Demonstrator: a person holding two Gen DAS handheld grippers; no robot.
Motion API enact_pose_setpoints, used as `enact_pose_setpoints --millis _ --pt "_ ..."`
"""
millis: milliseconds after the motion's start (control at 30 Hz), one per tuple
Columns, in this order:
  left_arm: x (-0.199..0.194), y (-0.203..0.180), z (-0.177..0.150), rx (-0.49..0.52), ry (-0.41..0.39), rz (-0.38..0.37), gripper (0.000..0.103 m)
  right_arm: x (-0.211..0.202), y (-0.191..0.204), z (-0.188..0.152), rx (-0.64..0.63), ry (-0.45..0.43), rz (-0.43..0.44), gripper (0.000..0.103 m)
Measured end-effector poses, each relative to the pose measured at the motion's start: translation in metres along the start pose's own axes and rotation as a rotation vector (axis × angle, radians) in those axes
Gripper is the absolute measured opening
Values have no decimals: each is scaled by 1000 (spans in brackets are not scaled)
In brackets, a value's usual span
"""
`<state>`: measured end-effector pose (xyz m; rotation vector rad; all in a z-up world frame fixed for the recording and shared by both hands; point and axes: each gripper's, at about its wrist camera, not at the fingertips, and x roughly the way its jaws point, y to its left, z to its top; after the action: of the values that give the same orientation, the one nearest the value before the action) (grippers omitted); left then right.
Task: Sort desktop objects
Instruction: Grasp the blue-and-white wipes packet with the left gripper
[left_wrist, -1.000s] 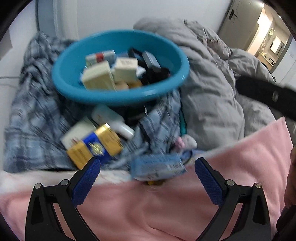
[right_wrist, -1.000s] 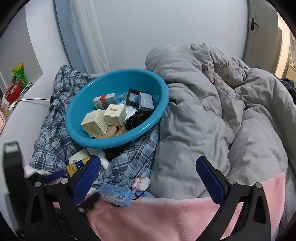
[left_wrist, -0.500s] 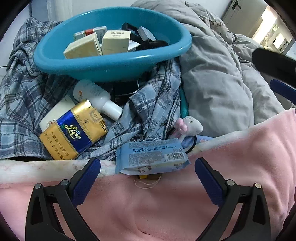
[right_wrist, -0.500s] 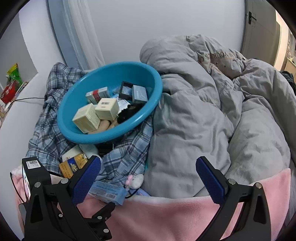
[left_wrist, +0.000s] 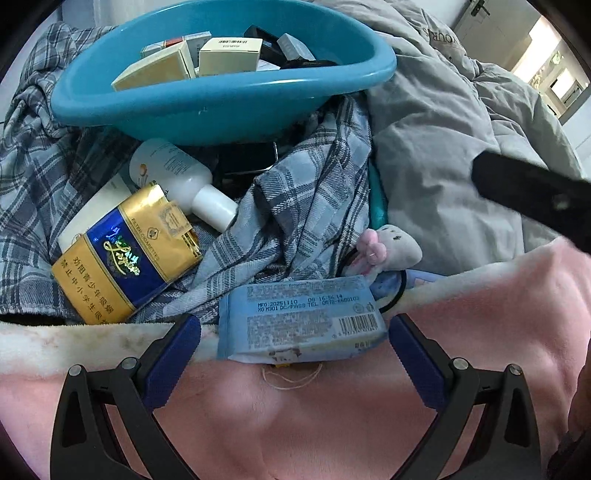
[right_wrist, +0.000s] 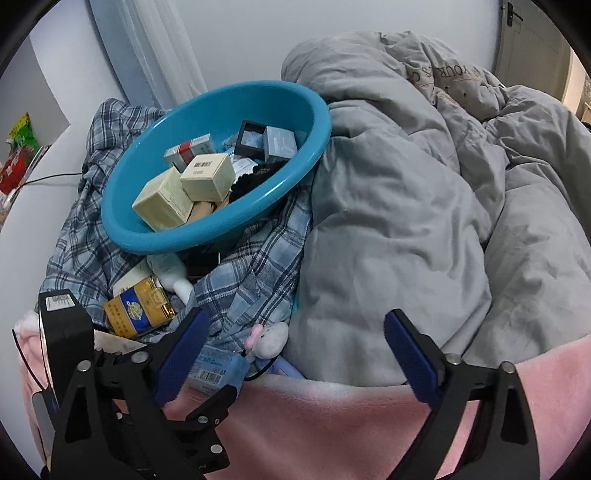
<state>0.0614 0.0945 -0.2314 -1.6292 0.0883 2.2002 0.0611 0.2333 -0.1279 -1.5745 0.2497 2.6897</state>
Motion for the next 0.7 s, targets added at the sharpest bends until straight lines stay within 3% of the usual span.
enact_pose_setpoints --millis 33,100,233,367,700 --pt "0 -1 0 9 -1 8 101 4 -1 -1 4 15 9 78" --pt "0 -1 -1 24 0 12 91 13 -2 -3 16 49 42 74" --pt "-3 1 -4 13 -1 -5 90 26 -2 -9 37 90 99 66" --pt "-17 4 -3 -6 -39 -4 89 34 1 -12 23 109 102 57" --pt "-45 18 -2 -36 -112 22 89 57 5 -18 15 178 152 47"
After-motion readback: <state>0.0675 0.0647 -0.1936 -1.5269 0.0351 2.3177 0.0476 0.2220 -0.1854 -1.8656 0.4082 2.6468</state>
